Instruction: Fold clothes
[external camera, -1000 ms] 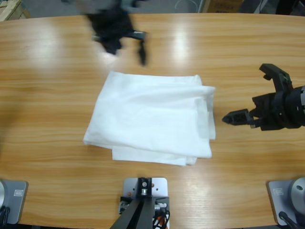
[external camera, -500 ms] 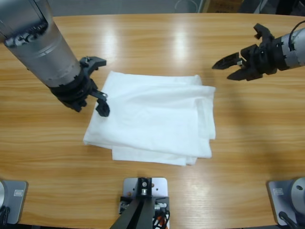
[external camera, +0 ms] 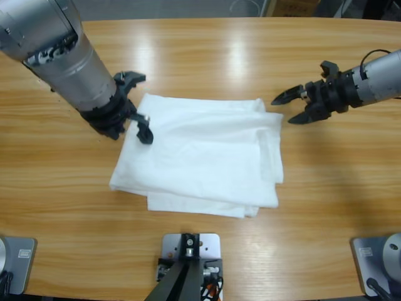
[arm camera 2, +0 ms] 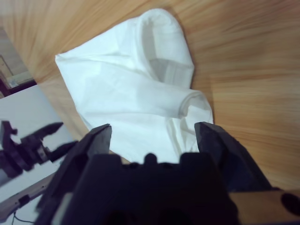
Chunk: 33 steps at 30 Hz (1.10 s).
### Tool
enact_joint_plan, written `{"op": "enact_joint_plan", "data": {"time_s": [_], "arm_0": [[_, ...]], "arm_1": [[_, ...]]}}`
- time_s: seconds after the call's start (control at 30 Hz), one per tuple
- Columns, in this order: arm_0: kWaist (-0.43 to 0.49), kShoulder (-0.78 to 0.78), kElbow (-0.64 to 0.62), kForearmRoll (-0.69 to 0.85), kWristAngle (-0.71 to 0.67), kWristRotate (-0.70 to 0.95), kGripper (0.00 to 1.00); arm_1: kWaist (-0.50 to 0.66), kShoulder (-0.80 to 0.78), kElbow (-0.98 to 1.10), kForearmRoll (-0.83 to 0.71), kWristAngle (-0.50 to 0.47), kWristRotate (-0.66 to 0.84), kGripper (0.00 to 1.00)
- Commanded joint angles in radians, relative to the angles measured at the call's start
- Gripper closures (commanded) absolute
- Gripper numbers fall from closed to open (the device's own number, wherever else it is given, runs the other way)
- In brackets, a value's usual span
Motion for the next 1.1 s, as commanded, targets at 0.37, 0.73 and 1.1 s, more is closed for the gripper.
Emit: {"op": "enact_joint_plan", "data": {"time_s": [0.37,0.73,1.1], "arm_0": [[0.181,0.148,-0.156,-0.046,-0.130,0.158,0.879],[0.170,0.176,-0.159,-0.045,-0.139,0.170,0.748],[0.142,0.192,-0.176,-0.046,-0.146,0.158,0.745]], "arm_1": [[0.213,-0.113,0.020,0.060,-0.036,-0.175,1.000],[0.471,-0.125,0.069,0.088,-0.136,-0.069,1.000],[0.506,0.048,0.218,-0.153,-0.208,-0.044,1.000]]}}
